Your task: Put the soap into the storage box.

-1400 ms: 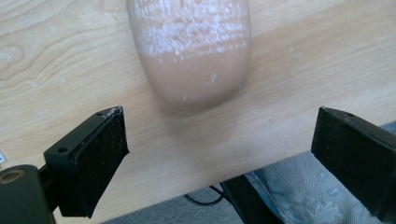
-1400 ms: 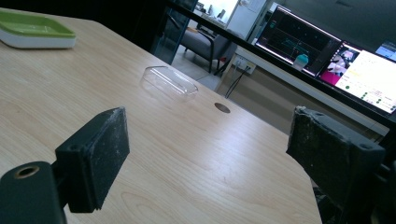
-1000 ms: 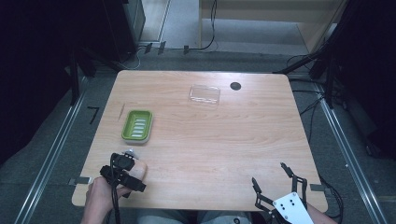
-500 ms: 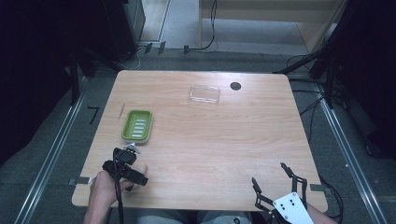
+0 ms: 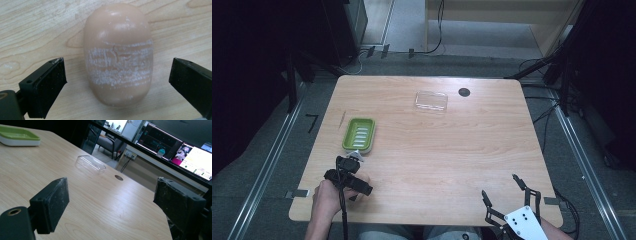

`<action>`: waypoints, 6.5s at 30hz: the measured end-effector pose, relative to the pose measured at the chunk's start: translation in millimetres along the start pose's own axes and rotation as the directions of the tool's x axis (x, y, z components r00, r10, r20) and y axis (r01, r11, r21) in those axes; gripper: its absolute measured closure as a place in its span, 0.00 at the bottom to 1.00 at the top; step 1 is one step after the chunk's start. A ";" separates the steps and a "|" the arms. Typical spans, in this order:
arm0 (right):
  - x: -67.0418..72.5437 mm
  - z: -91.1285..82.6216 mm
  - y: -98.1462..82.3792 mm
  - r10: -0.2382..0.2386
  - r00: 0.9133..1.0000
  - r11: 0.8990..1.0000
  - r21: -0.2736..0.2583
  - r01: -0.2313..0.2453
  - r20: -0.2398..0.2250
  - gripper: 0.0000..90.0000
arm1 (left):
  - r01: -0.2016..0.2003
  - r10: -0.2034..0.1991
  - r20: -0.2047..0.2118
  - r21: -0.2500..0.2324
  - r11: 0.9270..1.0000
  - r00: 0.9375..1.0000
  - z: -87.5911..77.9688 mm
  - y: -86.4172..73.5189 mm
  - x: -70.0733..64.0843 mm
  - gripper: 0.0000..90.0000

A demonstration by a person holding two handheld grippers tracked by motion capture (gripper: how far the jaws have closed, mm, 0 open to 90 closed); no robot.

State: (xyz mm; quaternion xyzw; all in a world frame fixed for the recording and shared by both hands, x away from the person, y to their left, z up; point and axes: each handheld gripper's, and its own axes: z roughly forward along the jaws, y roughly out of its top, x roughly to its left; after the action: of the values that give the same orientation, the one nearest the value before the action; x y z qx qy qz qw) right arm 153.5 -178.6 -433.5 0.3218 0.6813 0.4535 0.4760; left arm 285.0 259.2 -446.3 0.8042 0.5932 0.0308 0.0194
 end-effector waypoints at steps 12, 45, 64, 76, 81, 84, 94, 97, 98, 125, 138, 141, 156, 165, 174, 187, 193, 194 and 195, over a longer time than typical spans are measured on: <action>-0.2 0.2 -0.2 0.001 1.000 1.000 -0.001 -0.001 -0.001 0.15 | 0.019 -0.019 0.001 -0.003 1.000 1.000 5.3 4.2 2.1 0.06; -0.6 -0.2 -0.1 0.002 1.000 1.000 -0.004 -0.002 0.002 0.15 | 0.015 -0.015 -0.020 -0.027 1.000 1.000 4.9 2.5 -1.4 0.37; -1.3 -0.3 -0.3 0.003 1.000 1.000 -0.006 -0.003 0.004 0.15 | -0.010 0.010 -0.017 -0.015 1.000 1.000 1.4 1.6 -0.9 0.37; -0.9 -0.2 -0.3 0.004 1.000 1.000 -0.005 -0.004 0.004 0.15 | -0.012 0.012 -0.017 -0.017 1.000 1.000 -2.3 1.5 5.2 0.37; -0.9 -0.1 -0.3 0.003 1.000 1.000 -0.005 -0.003 0.004 0.15 | -0.011 0.011 -0.025 -0.026 1.000 1.000 -6.1 4.1 9.8 0.37; -0.7 -0.1 -0.2 0.004 1.000 1.000 -0.004 -0.004 0.003 0.15 | -0.012 0.011 -0.020 -0.032 0.999 1.000 -7.6 6.7 10.0 0.37; -0.6 0.0 -0.3 0.010 1.000 1.000 -0.002 -0.010 0.003 0.15 | -0.031 0.030 -0.024 -0.041 0.999 0.999 -12.5 17.6 15.2 0.37; -0.5 -0.1 -0.2 0.005 1.000 1.000 -0.003 -0.005 0.002 0.15 | -0.027 0.026 -0.020 -0.046 0.999 0.999 -13.6 19.4 16.2 0.37; -0.8 -0.2 -0.3 0.006 1.000 1.000 -0.004 -0.006 0.006 0.15 | -0.032 0.031 -0.018 -0.041 0.999 0.999 -14.0 19.8 16.7 0.37; -0.7 0.2 -0.4 0.007 1.000 1.000 -0.002 -0.007 0.001 0.15 | -0.079 0.080 0.007 -0.042 0.996 0.997 -25.0 36.5 22.9 0.37; -0.4 0.4 -0.3 0.008 1.000 1.000 -0.002 -0.008 0.002 0.15 | -0.073 0.074 0.013 -0.068 0.995 0.997 -32.6 41.7 27.2 0.37; -0.5 0.8 -0.2 0.005 1.000 1.000 -0.003 -0.005 0.002 0.15 | -0.077 0.078 0.022 -0.068 0.995 0.997 -35.6 43.8 28.1 0.37; -0.2 0.9 -0.2 0.001 1.000 1.000 -0.001 -0.001 -0.001 0.15 | -0.090 0.091 0.013 -0.087 0.992 0.996 -46.8 57.4 29.7 0.37; -0.3 0.9 -0.2 0.002 1.000 1.000 0.001 -0.002 -0.002 0.15 | -0.092 0.094 0.013 -0.100 0.991 0.995 -52.1 65.7 29.2 0.37; 0.2 1.5 -0.1 -0.005 1.000 1.000 0.003 0.005 -0.009 0.15 | -0.102 0.103 0.005 -0.116 0.988 0.995 -55.8 72.5 29.1 0.37; 1.6 1.7 -0.7 -0.007 1.000 1.000 0.015 0.007 -0.012 0.15 | -0.103 0.105 0.010 -0.136 0.985 0.994 -61.7 79.9 30.9 0.37; 1.5 1.8 -0.5 -0.011 1.000 1.000 0.014 0.011 -0.011 0.15 | -0.105 0.108 0.007 -0.141 0.984 0.994 -63.4 84.2 29.7 0.37; 1.5 1.8 -0.5 -0.013 1.000 1.000 0.013 0.013 -0.011 0.15 | -0.098 0.100 0.010 -0.146 0.984 0.995 -63.8 85.1 30.2 0.37; 1.5 1.8 -0.6 -0.013 1.000 1.000 0.015 0.013 -0.012 0.15 | -0.100 0.102 0.010 -0.147 0.984 0.995 -64.2 86.1 30.8 0.37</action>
State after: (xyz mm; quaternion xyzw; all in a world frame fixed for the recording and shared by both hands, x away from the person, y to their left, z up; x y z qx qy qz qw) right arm 154.7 -176.9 -434.8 0.3180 0.6897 0.4472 0.4723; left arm 371.4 262.9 -375.5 0.8299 0.5476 0.0682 0.0822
